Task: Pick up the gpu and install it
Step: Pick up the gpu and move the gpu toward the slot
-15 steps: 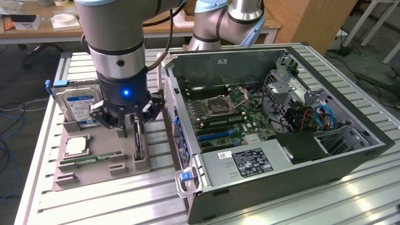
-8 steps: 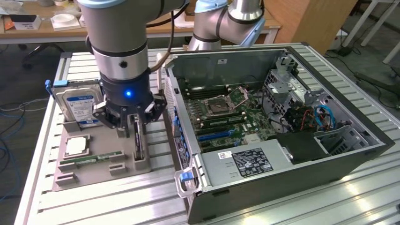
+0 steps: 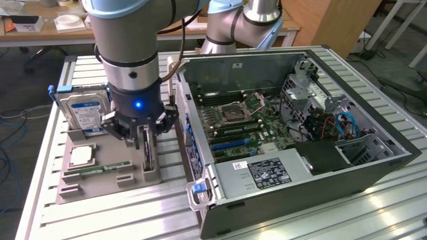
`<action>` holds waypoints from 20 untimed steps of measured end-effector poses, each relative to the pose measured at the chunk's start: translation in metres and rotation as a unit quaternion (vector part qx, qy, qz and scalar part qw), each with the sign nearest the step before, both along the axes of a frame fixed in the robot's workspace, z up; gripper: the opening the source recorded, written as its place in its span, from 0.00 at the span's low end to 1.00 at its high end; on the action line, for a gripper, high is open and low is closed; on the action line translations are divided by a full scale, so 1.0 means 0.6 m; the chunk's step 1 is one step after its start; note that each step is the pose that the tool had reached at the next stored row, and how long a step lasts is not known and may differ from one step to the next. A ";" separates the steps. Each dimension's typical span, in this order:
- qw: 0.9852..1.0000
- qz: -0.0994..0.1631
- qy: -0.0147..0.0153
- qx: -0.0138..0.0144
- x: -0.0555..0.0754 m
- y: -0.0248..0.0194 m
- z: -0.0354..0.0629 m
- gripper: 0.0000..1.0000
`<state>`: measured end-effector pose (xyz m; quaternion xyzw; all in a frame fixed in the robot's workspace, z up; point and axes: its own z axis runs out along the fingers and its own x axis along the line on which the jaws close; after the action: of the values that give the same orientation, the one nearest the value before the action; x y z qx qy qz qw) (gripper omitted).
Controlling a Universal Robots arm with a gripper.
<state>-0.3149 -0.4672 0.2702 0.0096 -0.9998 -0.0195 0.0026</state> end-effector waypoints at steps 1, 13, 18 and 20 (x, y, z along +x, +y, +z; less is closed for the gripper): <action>1.000 0.000 0.000 0.000 0.000 0.0000 -0.002 0.41; 1.000 -0.001 0.000 0.000 0.000 0.0071 -0.023 0.41; 1.000 -0.001 0.000 0.000 0.000 0.0145 -0.028 0.41; 1.000 -0.001 0.000 0.000 0.000 0.0159 -0.031 0.41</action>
<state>-0.3149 -0.4576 0.2517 0.0089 -0.9998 -0.0194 0.0027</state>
